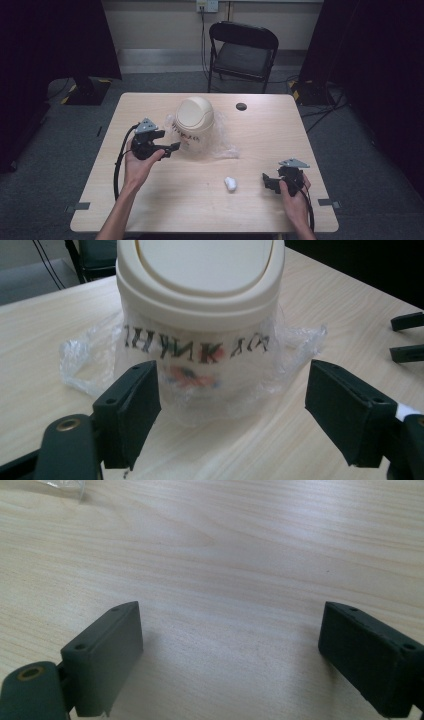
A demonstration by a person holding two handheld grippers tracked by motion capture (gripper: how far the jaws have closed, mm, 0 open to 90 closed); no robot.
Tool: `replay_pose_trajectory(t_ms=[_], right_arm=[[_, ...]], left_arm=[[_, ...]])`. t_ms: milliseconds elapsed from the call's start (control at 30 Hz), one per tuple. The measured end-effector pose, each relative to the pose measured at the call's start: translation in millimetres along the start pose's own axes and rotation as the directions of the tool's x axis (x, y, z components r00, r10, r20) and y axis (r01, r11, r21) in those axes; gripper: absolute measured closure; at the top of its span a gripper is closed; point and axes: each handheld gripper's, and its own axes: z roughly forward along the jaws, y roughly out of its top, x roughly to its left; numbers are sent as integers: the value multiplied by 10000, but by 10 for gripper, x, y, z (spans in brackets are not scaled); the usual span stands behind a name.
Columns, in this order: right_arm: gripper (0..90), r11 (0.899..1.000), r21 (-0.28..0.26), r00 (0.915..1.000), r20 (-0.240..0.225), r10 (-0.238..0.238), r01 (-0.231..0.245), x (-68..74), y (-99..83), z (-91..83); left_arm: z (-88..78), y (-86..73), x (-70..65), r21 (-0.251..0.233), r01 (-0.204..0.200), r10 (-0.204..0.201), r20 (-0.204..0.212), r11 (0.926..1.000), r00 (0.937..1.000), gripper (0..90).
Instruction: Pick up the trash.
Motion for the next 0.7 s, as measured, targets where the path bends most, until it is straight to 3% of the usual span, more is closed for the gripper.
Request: replay_pose_trajectory(t_ms=[133,167,367,467,633,700], right_arm=[[98,10000,-2,10000,0,1,-1,0,0,0],[98,10000,-1,10000,1,-1,1,0,0,0],[98,10000,-1,10000,6,8,-8,1,0,0],[98,10000,-1,10000,4,8,-8,1,0,0],[98,10000,0,10000,6,8,-8,1,0,0],[98,10000,1,10000,4,10,-10,1,0,0]], left_arm=[[52,104,-21,-81,-243,244,99,9997,9997,245],[95,153,-30,-181,-222,227,298,9996,9993,246],[182,260,-69,-265,-323,333,410,9991,9986,245],[229,363,-117,-192,-663,672,511,9976,9964,245],[281,428,-92,-180,-709,718,600,9973,9956,244],[333,418,-55,-48,-571,573,824,9984,9950,244]])
